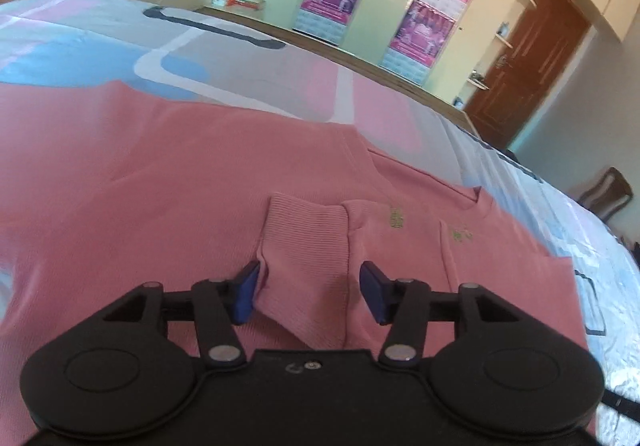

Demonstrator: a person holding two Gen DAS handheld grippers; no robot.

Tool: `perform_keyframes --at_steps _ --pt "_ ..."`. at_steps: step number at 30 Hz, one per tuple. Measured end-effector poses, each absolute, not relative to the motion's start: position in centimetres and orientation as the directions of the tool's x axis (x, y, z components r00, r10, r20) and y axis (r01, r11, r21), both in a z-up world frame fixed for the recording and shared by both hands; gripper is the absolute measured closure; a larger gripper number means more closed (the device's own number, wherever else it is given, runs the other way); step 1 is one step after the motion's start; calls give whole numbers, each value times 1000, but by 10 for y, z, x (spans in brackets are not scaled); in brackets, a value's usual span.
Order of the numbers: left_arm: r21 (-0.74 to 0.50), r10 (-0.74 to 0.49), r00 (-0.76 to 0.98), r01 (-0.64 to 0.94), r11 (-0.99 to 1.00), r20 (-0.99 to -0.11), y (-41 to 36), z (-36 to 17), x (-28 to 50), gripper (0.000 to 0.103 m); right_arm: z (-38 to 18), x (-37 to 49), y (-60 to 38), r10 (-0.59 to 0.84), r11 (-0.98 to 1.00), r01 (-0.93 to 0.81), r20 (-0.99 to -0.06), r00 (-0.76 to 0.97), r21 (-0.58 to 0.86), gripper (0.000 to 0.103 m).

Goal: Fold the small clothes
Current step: 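Open the right tool and release the sleeve onto the sweater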

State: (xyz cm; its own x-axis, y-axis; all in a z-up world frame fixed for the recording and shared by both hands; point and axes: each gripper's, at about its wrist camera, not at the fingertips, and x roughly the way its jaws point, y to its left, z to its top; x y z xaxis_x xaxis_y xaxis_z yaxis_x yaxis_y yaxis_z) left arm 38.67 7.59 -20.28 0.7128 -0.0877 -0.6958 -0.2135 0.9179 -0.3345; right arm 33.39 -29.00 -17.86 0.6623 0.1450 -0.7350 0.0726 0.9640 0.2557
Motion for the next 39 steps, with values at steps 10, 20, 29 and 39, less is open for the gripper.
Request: perform_keyframes --at_steps 10,20,29,39 --pt "-205 18 708 -229 952 -706 81 -207 380 78 -192 440 -293 172 952 78 -725 667 298 44" --pt "-107 51 704 -179 978 -708 57 -213 384 74 -210 488 -283 80 985 64 -751 656 161 94" --pt "-85 61 724 -164 983 -687 49 -193 374 38 -177 448 -257 115 989 -17 -696 709 146 71" --pt "-48 84 668 -177 983 -740 46 -198 374 34 -199 405 -173 187 973 -228 -742 644 47 65"
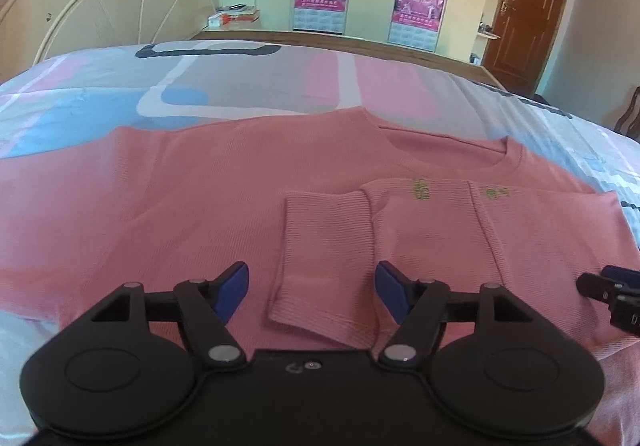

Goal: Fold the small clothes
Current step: 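Open the right tool and release the sleeve onto the sweater, then grasp the other sleeve cuff with the left tool and lift it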

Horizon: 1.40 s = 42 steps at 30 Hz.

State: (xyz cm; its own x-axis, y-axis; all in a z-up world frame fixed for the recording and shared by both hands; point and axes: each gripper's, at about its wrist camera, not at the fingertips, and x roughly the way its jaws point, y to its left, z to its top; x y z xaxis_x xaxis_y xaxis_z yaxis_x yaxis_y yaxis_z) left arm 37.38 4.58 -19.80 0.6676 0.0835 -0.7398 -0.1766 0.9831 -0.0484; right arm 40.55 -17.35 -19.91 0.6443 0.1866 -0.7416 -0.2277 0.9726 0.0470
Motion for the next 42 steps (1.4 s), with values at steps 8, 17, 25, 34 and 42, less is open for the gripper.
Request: perform_keyframes --at_steps 8,17,25,34,42 --pt "-36 93 668 -178 983 -738 63 -182 361 33 -183 386 -149 237 964 -250 -733 637 95 53" --pt "-53 102 677 -204 977 -729 107 -164 336 27 -175 383 -113 265 959 -250 -741 617 134 49" --pt "-115 113 673 -285 952 -731 172 -155 308 25 -164 377 -58 332 936 -309 -718 611 169 49" --pt "-93 226 612 -444 891 -758 256 -163 271 25 -170 381 -15 360 922 -342 -724 589 181 49" --pt "-175 294 571 -626 760 -766 337 -169 240 25 -171 381 12 377 910 -374 -725 576 176 49"
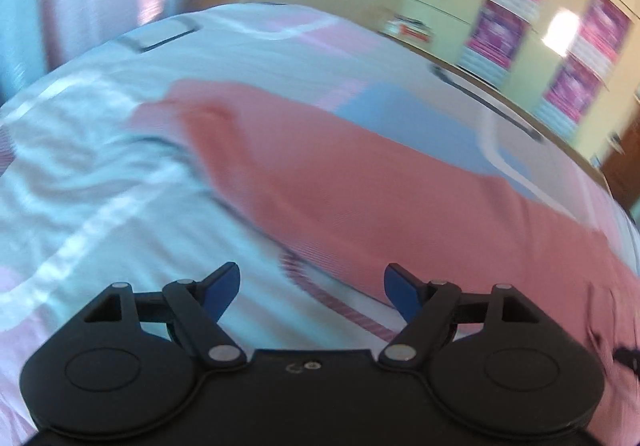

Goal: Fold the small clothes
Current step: 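Grasp the other sleeve cuff with the left tool and lift it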

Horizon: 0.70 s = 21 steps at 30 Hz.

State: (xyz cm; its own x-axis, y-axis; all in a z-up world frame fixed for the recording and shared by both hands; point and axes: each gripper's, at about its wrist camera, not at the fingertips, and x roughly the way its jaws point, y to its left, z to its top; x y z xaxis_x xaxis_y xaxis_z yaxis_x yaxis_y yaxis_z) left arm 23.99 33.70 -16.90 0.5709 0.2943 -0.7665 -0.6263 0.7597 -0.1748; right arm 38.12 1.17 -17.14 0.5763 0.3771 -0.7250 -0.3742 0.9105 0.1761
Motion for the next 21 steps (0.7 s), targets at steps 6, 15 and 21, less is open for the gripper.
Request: perform_keyframes --at_steps 6,15,21 --pt "-224 356 547 -730 645 -758 402 -183 245 32 -171 383 24 362 916 -366 -734 575 165 49" --pt "-337 328 622 -710 618 -711 448 -195 260 92 -171 390 31 295 942 -312 -735 610 119 49" --pt "-360 331 661 -685 633 -674 445 -193 262 99 -190 400 33 271 951 -280 -791 549 131 49"
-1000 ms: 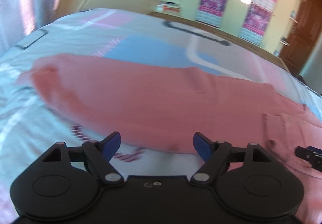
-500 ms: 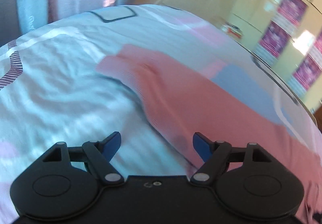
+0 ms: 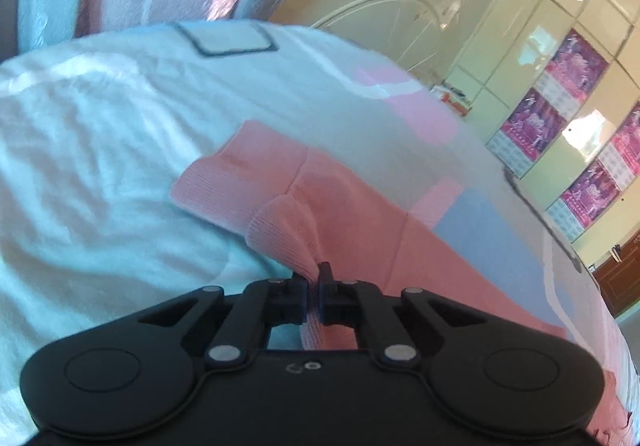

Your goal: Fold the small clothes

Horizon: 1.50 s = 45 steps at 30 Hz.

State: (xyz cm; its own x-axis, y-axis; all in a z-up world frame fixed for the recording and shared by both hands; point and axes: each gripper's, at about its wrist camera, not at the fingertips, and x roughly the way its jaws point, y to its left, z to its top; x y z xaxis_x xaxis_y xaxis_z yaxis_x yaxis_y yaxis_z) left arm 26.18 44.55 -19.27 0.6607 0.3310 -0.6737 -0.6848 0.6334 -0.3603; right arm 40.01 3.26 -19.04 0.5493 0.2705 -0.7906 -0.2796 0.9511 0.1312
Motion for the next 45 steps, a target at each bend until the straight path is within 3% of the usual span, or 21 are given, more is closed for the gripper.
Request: perform_keyframes --at_steps 5,10,17,23,25,26,29,30,32,37,40,45 --pt "-313 284 769 -526 791 -573 396 -150 281 99 -176 394 17 300 949 -263 -756 581 175 49" --pt "-281 78 857 -251 926 -509 293 -113 320 99 -166 394 -8 321 945 -257 -732 601 203 49" --pt "-251 -210 831 87 964 -515 120 -124 365 99 -153 384 -72 311 950 -200 -706 636 238 49" --pt "-213 -318 763 238 948 -562 13 -163 381 100 -148 371 -139 259 964 -131 -703 662 232 49" --pt "-210 -328 742 253 945 -584 -6 -177 384 99 -150 368 -157 252 965 -114 -705 663 237 49" --pt "-198 -330 727 264 944 -602 -12 -182 385 94 -151 366 -164 252 964 -107 -707 661 244 49" --pt "-155 -312 670 286 946 -674 -21 -194 383 67 -155 363 -176 278 955 -107 -708 650 276 49" --pt "-145 -302 668 281 949 -680 -13 -193 380 54 -155 362 -176 288 953 -119 -706 647 280 49" --pt "-124 -258 698 237 963 -668 1 -186 367 38 -154 361 -170 306 949 -148 -700 645 278 49" --pt "-118 -149 741 94 988 -655 58 -174 349 35 -153 366 -137 364 931 -255 -685 631 259 47" --pt "-94 -36 730 -39 995 -682 96 -175 349 35 -151 365 -109 383 919 -336 -678 627 209 31" --pt "-140 62 684 -236 962 -727 156 -189 354 36 -159 360 -68 382 886 -455 -690 615 85 31"
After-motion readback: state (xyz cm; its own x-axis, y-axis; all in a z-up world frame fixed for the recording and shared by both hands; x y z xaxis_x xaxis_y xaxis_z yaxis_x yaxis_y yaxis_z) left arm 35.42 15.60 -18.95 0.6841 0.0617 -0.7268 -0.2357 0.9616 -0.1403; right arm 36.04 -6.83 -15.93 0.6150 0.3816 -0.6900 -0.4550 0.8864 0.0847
